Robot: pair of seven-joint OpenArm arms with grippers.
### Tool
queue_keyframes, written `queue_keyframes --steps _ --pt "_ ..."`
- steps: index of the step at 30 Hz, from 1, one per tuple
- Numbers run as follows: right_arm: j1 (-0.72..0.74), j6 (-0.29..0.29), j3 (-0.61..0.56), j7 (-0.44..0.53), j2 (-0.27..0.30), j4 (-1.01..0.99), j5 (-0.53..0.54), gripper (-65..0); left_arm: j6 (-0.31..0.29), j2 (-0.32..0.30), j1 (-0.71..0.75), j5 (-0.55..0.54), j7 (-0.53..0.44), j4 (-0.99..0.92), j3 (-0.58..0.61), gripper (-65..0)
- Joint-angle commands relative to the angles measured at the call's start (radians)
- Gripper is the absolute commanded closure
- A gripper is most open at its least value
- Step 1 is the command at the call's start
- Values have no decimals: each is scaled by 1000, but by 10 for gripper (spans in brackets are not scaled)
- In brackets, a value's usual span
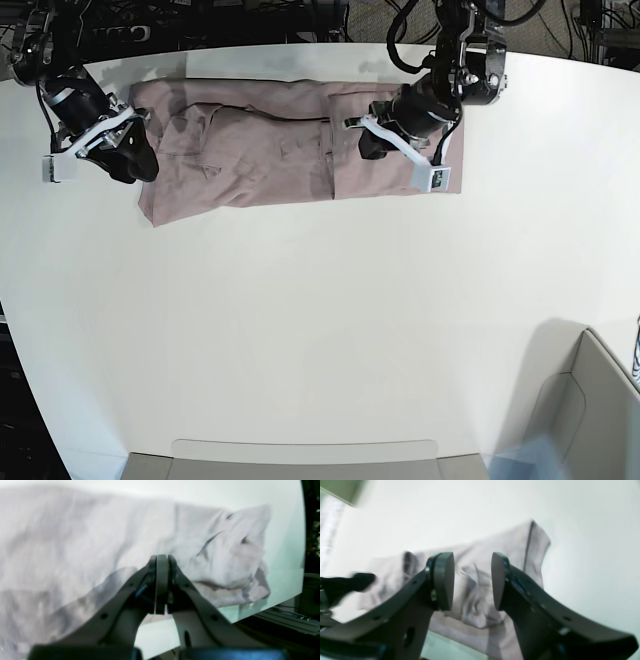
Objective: Fold the T-shirt properly
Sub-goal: 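Fold the held strip end toward the right gripper and lay it down, then grasp the strip end at the right gripper and fold it over the stack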
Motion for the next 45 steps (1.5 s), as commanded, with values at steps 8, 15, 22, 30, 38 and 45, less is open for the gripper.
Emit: queue_keyframes --steps 8,15,22,30,38,45 --pt "121 161 144 -149 12 -307 44 -250 -7 0 -8 -15 -18 16 5 0" --pt "187 191 101 -149 12 -470 41 -250 -7 0 -8 -15 -18 14 5 0" --pt "230 191 28 -72 10 -602 -48 -249 -7 0 -8 -15 -18 14 1 0" --pt "238 191 -108 -48 4 -623 -79 -249 -7 0 -8 -15 -18 14 1 0" --pt "237 191 -192 -49 -53 -538 -77 -248 -7 -9 -8 -13 -18 14 -2 0" --pt "256 188 -249 -49 -49 -536 -83 -118 -7 -18 -8 -13 -18 14 0 0"
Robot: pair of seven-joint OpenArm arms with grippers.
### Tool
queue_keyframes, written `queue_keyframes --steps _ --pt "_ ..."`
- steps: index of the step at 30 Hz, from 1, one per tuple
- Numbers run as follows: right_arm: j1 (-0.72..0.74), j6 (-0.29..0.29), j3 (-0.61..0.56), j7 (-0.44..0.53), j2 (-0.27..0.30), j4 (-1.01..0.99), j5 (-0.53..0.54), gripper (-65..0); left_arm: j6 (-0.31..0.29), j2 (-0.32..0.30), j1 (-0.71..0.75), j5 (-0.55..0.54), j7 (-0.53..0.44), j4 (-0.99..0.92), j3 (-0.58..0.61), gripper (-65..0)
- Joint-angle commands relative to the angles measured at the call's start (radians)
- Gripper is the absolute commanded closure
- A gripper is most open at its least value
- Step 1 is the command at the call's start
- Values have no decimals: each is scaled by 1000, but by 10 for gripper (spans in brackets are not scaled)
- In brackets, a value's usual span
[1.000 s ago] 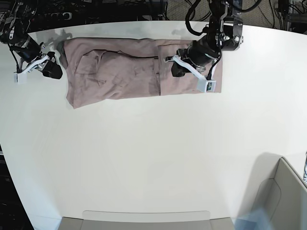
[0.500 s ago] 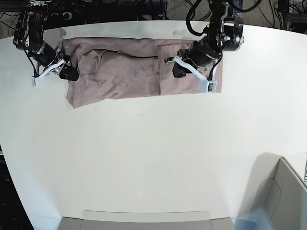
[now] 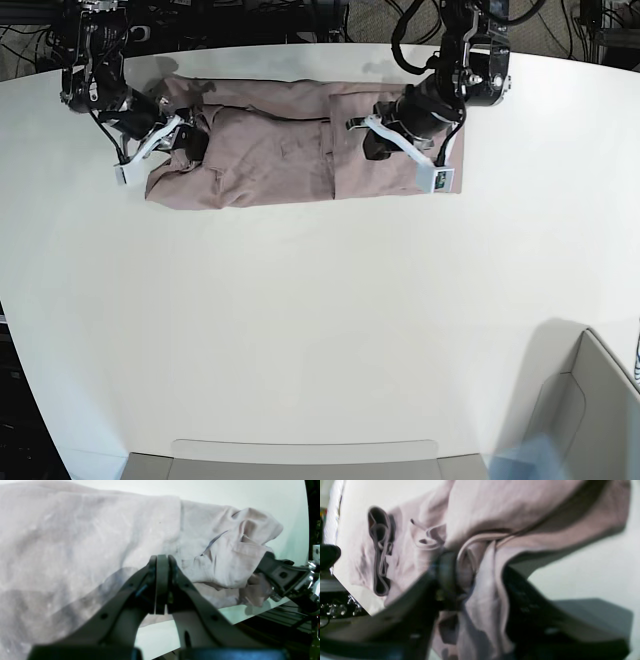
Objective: Fold the T-shirt properly
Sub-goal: 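Grasp the strip end at the right gripper and fold it over the stack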
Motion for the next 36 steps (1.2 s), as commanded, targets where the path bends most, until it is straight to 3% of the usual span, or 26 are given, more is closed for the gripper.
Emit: queue_keyframes --steps 1,2,5,8,11,17,19,23,28,36 --pt "9 3 4 6 12 11 11 -67 -5 -1 -3 -12 -15 15 -2 0" --pt "9 3 4 10 12 9 9 -14 -5 -1 -3 -12 -15 15 -2 0" --pt "30 -9 6 12 21 8 -9 0 -5 -1 0 -12 -15 15 1 0" --pt "44 -75 9 17 47 16 -86 0 -5 -1 18 -14 -15 18 -4 0" --pt "64 -147 92 38 59 16 -161 0 -5 -1 18 -14 -15 20 -7 0" --pt "90 -167 197 33 67 91 -270 0 -5 -4 38 -14 -15 20 -8 0" --pt "86 -167 197 30 56 186 -324 0 -5 -35 46 -14 -15 20 -8 0" --pt "96 -167 173 -82 -18 364 -407 0 -4 -84 58 -14 -15 20 -21 0" --pt "126 -167 50 -241 -137 577 -559 0 -4 -116 112 -14 -15 18 -142 0" --pt "127 -167 -206 -258 -254 593 -804 0 -5 -116 130 -14 -15 17 -294 0"
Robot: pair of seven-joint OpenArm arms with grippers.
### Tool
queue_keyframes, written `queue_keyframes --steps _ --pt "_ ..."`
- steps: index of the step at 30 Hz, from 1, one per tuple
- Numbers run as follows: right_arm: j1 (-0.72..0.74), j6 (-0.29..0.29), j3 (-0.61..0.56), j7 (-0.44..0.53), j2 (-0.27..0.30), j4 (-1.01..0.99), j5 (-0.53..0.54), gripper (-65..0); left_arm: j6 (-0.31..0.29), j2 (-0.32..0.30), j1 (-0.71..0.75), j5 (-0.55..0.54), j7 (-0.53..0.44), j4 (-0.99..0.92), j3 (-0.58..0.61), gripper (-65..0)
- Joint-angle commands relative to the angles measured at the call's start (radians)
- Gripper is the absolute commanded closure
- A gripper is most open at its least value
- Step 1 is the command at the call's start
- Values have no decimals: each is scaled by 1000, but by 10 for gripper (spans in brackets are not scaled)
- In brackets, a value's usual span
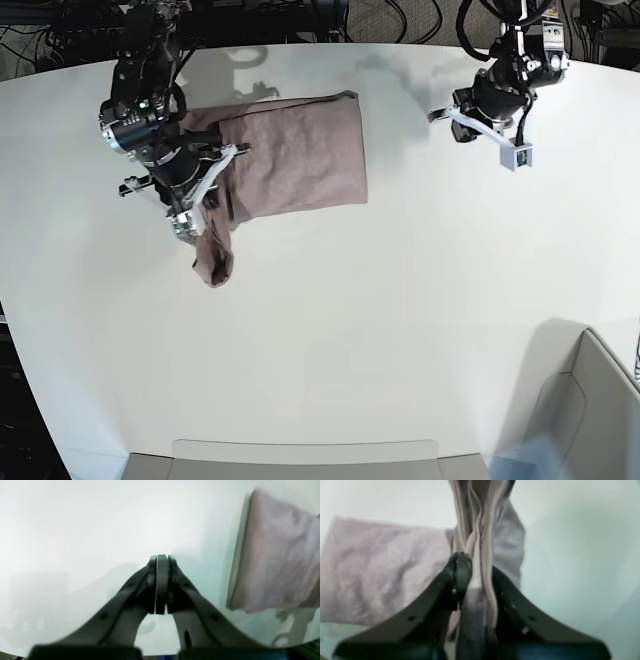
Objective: Fold the T-shirt properly
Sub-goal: 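Grasp the strip end at the right gripper and fold it over the stack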
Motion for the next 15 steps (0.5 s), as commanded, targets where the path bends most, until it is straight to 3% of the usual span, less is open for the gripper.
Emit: queue_keyframes --steps 1,8,15 --pt "14 1 -39 29 -17 18 -9 0 -1 -7 1 -6 -7 16 -18 0" --pt "9 -1 -228 31 -99 13 -162 0 -1 -7 0 -6 -7 16 -38 0" --pt "6 -1 -329 31 -108 -64 -263 0 -1 -7 -3 -6 -7 15 -32 0"
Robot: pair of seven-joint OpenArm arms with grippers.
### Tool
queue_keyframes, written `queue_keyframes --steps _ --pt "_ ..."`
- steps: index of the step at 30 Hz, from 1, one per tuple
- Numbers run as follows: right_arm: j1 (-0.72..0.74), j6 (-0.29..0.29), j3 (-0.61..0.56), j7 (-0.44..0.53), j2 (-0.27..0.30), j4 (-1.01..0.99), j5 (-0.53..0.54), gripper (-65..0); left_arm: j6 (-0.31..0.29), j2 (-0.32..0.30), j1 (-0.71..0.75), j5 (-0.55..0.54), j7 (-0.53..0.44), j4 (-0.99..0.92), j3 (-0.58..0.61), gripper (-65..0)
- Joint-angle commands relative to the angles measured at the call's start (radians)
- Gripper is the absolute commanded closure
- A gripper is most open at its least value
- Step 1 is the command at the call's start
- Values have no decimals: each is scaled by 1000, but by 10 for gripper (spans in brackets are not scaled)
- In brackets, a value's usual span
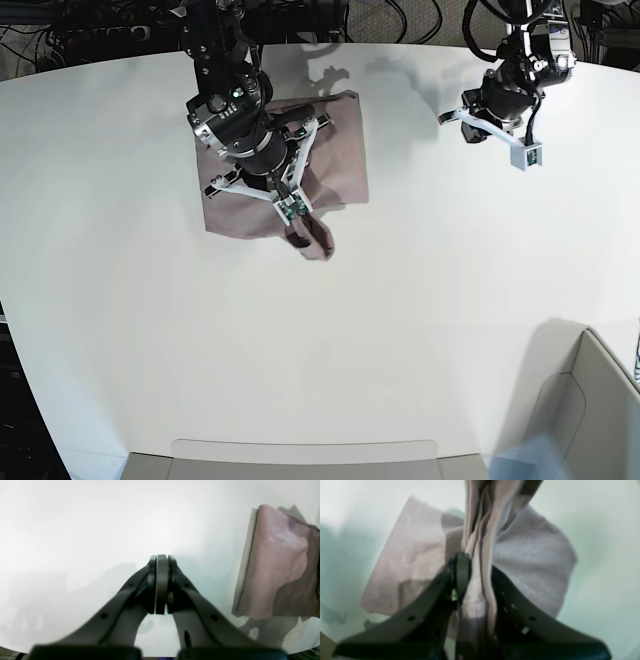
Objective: Fold the T-shirt properly
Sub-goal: 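Grasp the strip end at the right gripper and fold it over the stack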
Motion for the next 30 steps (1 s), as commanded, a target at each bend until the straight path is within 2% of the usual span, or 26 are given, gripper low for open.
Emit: queue_keyframes --steps 1,5,10,12,15,18,22,26,28,30 --pt "11 -1 -11 20 -5 8 -10 0 -1 -6 -3 -7 -8 15 -1 0" --pt "10 -1 -28 20 -4 8 -24 -14 -1 -6 -5 -7 -8 15 -1 0" --pt "10 0 -92 20 -1 9 -21 -226 -1 -5 -6 -7 -8 7 -1 0" --pt "10 0 -147 20 -1 6 -21 -292 -1 -5 -6 -7 -8 1 -1 0" --pt "8 0 -223 20 -5 5 -21 -345 -1 -5 -6 -7 -8 0 -1 0" --pt "4 0 -273 34 -7 5 -21 -353 -1 0 -6 -7 -8 0 -1 0" --pt "5 0 -265 84 -1 23 -28 -353 -1 0 -6 -7 -8 0 -1 0" --pt "15 7 -137 89 7 67 -27 -348 -3 0 -6 -7 -8 6 20 0" --pt "30 7 -74 89 38 78 -21 -322 -3 -5 -6 -8 -8 9 75 0" --pt "41 7 -9 89 91 81 -19 -273 -3 -6 -11 -8 -19 20 169 0"
